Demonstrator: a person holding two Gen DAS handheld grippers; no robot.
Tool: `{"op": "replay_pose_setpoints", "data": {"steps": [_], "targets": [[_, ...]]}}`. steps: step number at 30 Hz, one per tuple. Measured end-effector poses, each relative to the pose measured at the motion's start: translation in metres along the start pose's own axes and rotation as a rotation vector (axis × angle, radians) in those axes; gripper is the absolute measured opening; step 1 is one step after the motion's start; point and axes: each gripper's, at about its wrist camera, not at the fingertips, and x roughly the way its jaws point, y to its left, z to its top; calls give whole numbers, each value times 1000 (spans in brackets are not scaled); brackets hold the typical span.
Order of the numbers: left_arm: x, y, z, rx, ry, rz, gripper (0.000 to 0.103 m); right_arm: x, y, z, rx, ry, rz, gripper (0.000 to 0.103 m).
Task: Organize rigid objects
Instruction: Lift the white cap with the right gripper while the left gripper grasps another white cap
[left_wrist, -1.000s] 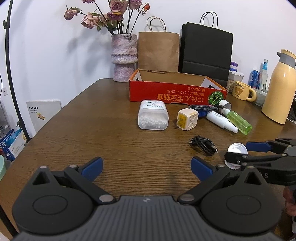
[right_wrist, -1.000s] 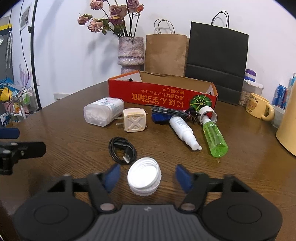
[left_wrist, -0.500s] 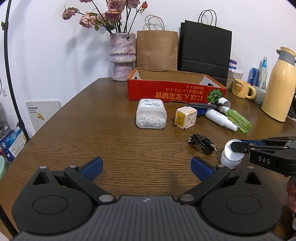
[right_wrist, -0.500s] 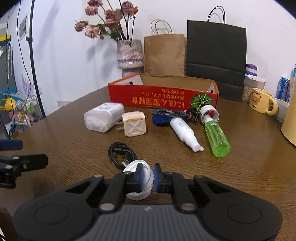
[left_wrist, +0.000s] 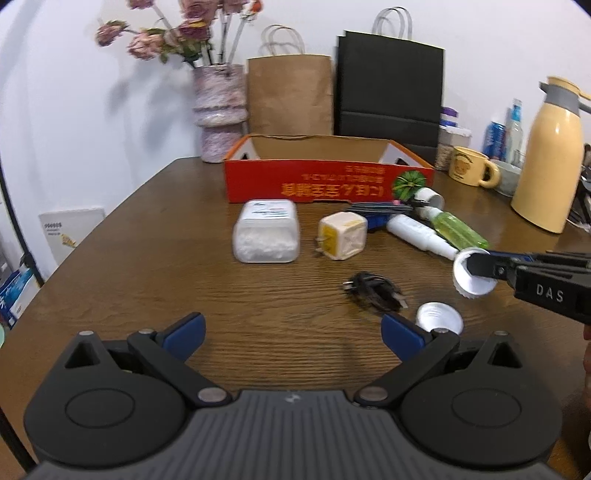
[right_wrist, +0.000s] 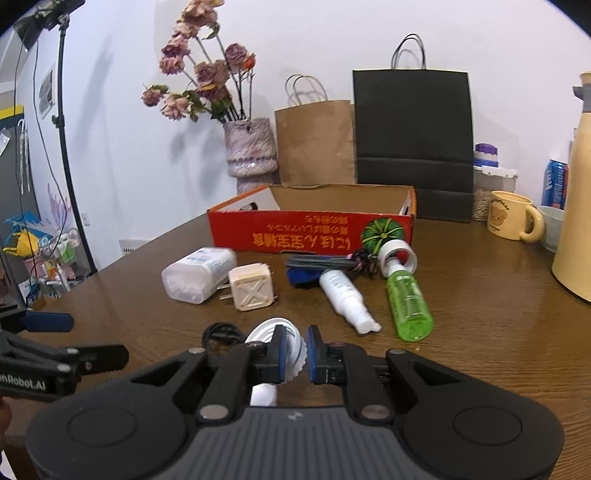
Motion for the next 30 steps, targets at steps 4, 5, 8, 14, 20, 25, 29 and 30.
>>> {"op": "replay_pose_setpoints", "data": {"steps": [4, 5, 8, 14, 20, 25, 29, 30], "targets": [[4, -19, 3, 28, 2, -23, 103, -5, -10, 0, 2, -15, 2, 11], [5, -23, 4, 34, 3, -28, 103, -6, -12, 0, 4, -16, 0, 11], [9, -37, 6, 54, 6, -52, 103, -9, -22, -1, 9, -21, -5, 11], [21, -62, 7, 65, 25, -78, 103, -16, -42, -4, 14, -24, -17, 11], [37, -81, 6, 52, 66, -70, 103, -21, -59, -7, 22, -27, -16, 11], [46, -93, 4, 42, 92, -52, 102, -23, -66, -9, 34, -34, -9, 11], [52, -99, 2, 30, 110, -38, 98, -23, -66, -10, 37, -40, -3, 11], [53, -100, 1, 28, 114, -35, 96, -23, -66, -11, 36, -43, -1, 11]]}}
